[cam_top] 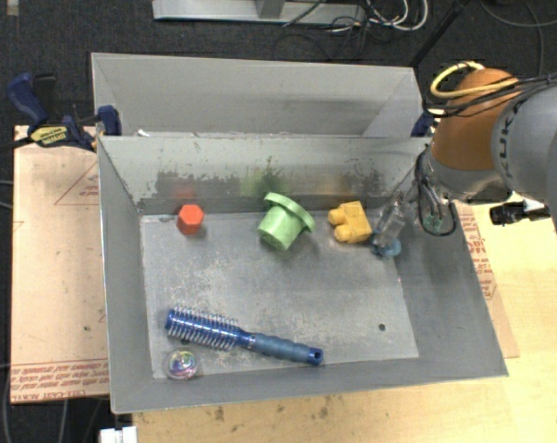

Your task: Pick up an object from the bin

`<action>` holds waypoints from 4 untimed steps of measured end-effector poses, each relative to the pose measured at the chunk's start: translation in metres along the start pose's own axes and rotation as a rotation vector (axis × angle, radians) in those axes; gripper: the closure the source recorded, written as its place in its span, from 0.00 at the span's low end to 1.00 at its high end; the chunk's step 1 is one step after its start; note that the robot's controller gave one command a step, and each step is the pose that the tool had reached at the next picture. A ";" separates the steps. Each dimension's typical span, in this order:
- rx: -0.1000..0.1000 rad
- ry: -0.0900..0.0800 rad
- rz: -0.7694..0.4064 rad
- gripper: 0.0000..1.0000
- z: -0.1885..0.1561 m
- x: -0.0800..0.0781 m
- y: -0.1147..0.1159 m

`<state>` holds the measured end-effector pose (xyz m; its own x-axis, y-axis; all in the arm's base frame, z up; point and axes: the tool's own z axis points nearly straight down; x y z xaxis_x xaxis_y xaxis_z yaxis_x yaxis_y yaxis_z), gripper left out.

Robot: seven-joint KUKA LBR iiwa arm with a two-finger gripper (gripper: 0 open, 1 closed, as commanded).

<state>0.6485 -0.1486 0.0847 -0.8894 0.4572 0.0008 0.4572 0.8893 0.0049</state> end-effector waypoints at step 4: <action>0.008 0.001 0.713 0.00 -0.003 0.043 0.056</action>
Offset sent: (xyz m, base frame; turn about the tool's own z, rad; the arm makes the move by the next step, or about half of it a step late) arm 0.0000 0.0000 0.0000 0.0000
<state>0.6363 -0.0791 0.0875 -0.3741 0.9274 0.0021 0.9274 0.3741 -0.0042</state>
